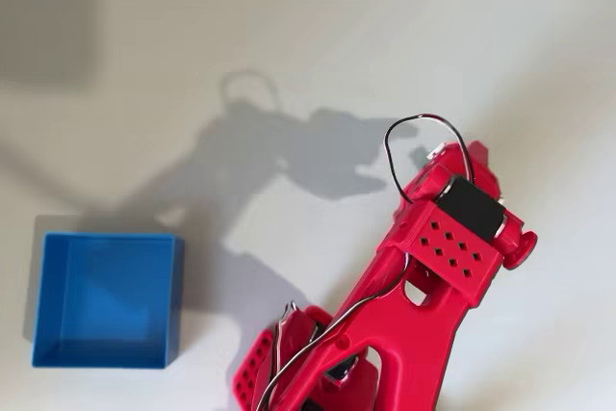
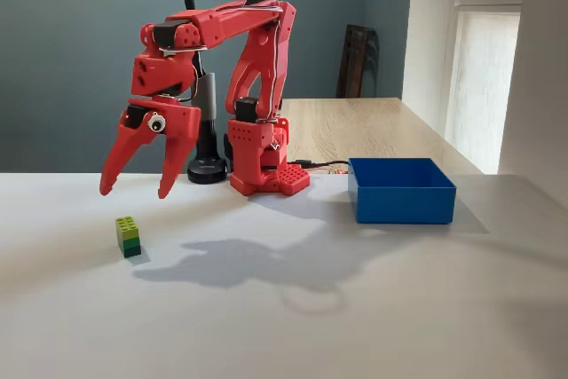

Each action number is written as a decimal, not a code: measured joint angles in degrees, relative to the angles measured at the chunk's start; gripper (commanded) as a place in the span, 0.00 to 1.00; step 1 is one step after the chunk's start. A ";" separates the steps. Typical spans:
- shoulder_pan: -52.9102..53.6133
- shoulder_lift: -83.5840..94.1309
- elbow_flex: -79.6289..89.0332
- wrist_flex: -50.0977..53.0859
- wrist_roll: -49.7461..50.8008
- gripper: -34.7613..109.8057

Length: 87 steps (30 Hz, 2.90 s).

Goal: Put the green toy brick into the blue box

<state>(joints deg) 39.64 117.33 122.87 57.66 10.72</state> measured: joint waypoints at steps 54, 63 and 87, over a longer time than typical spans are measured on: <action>0.26 -29.44 -17.05 -6.86 6.86 0.24; -0.70 -29.53 -22.50 -3.08 4.92 0.24; -32.70 -18.98 -29.62 7.91 -5.36 0.24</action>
<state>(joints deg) 6.94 98.35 93.25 65.57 5.36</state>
